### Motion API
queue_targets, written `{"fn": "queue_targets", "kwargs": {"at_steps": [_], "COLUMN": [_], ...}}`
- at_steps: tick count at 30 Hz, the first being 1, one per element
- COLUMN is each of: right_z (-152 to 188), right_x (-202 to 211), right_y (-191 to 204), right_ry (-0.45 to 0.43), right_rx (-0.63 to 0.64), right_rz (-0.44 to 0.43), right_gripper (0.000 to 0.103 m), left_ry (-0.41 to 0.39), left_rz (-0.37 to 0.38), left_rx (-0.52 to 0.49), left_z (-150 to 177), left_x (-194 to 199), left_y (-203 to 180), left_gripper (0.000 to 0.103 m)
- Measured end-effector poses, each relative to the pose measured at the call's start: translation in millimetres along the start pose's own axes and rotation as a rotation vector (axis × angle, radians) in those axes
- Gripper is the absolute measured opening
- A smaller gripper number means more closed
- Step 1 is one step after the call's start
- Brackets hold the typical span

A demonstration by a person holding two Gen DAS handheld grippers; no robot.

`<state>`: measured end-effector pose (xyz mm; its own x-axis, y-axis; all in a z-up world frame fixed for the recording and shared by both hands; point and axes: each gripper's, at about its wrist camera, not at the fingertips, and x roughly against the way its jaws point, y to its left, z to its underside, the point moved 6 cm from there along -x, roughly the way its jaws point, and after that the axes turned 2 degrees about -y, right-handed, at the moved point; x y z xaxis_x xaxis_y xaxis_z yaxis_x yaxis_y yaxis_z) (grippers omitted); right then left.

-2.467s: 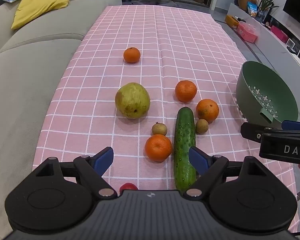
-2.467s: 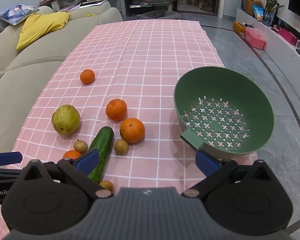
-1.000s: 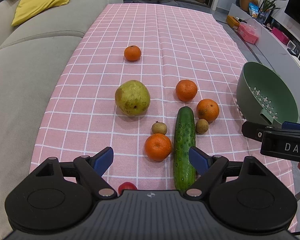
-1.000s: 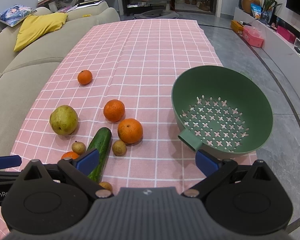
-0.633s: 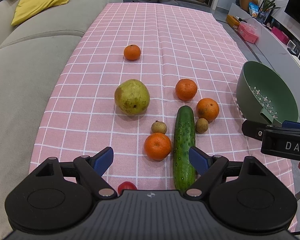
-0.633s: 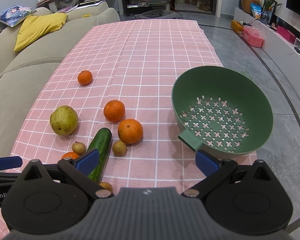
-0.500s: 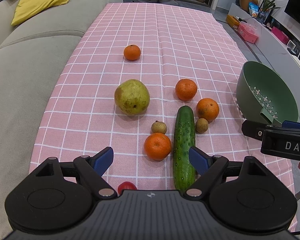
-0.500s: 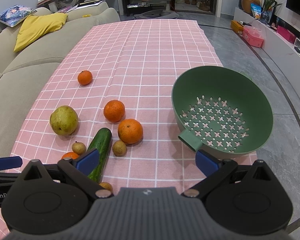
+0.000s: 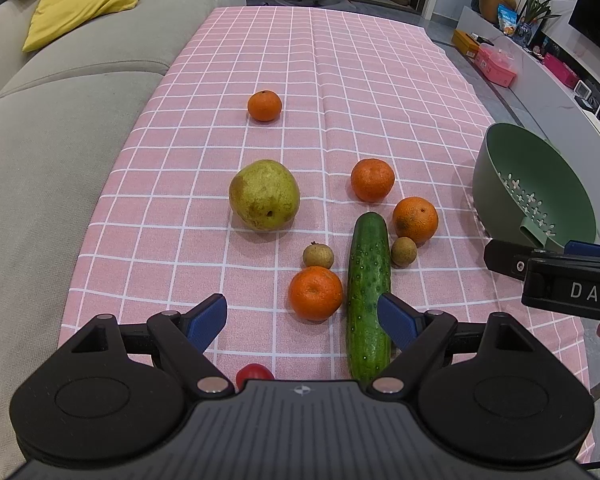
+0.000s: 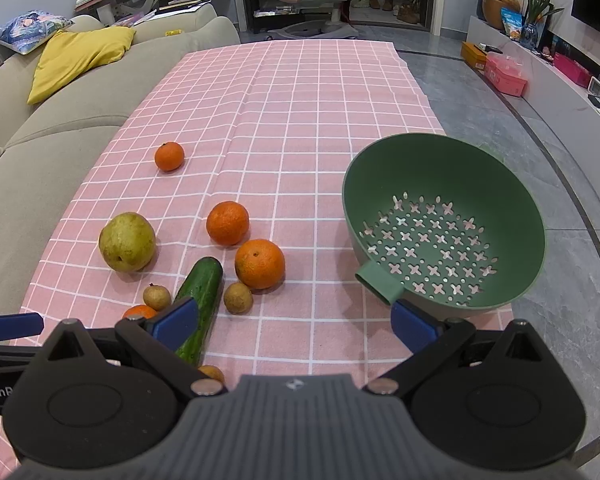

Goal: Organize fruits

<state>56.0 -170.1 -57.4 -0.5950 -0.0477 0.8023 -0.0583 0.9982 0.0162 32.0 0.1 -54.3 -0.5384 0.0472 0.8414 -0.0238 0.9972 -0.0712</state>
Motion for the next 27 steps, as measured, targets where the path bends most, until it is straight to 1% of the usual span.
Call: {"fn": "queue_targets", "kwargs": {"at_steps": [7,11,15,17,21,23,24,27], "right_z": [0,0,6,11,20,22,23,26], "right_x": [1,4,-4,-10,-20,-21,-21,-22], "right_y": [1,5,7,7,7,9,11,17], "right_ry": [-0.010,-0.025,0.025,0.052,0.101,0.099,0.099,0.102], "right_rx": [0.011,0.024,0.008,-0.010,-0.009,-0.012,-0.015,0.001], "right_rz": [-0.006,-0.039,-0.106,-0.122,-0.149,-0.161,-0.178,-0.195], "right_gripper": [0.099,0.099,0.099,0.099,0.099,0.099,0.099,0.098], "left_ry": [-0.002,0.008,0.009,0.018,0.032,0.024,0.018,0.008], "left_rz": [0.001,-0.008,-0.026,-0.038,-0.031,-0.018,-0.017,-0.021], "left_rx": [-0.004,-0.007,-0.002,0.000,0.015,0.016,0.013,0.010], "left_z": [-1,-1,-4,-6,-8,-9,-10,-13], "left_x": [-1,-8,-13,-18,-22,-21,-21,-20], "left_y": [0,2,10,15,22,21,21,22], "left_gripper": [0.100,0.100,0.099,0.095,0.092,0.092,0.092,0.092]}}
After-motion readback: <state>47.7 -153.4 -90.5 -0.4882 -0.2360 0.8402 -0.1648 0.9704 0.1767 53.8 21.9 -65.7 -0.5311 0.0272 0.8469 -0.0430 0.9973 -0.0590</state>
